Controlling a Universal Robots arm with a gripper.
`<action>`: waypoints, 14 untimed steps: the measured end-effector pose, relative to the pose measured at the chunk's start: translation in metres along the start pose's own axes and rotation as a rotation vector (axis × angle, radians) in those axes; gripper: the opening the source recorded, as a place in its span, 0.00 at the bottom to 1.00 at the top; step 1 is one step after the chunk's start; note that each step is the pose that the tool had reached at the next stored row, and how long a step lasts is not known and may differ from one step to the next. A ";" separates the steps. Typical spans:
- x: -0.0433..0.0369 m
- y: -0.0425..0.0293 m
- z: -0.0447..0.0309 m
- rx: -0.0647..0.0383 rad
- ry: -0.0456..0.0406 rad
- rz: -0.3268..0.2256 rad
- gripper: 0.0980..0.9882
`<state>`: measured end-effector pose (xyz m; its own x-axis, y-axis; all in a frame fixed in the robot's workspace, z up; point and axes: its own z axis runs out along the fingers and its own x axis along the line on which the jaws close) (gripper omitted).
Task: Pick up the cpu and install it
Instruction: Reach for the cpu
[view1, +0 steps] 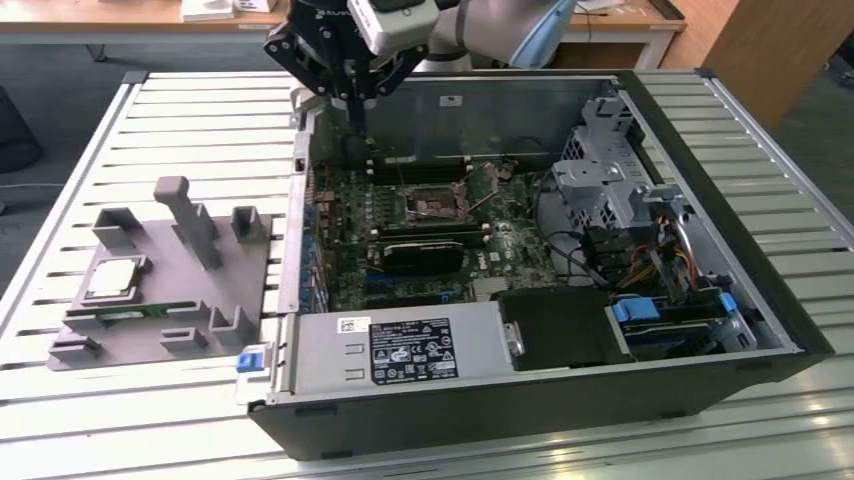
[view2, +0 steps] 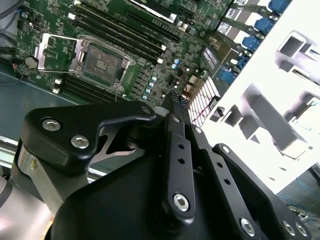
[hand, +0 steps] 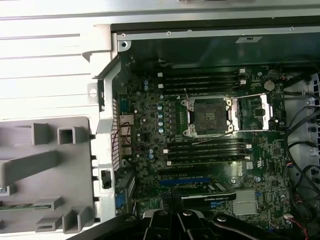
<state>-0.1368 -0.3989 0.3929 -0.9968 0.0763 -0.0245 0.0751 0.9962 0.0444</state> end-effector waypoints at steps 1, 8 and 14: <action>0.0007 -0.0001 0.0000 0.000 0.0000 0.000 0.01; 0.0049 -0.0004 0.0004 0.000 0.0000 0.000 0.01; 0.0084 -0.0007 0.0007 0.000 0.0000 0.000 0.01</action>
<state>-0.1452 -0.3989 0.3920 -0.9968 0.0762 -0.0244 0.0751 0.9962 0.0444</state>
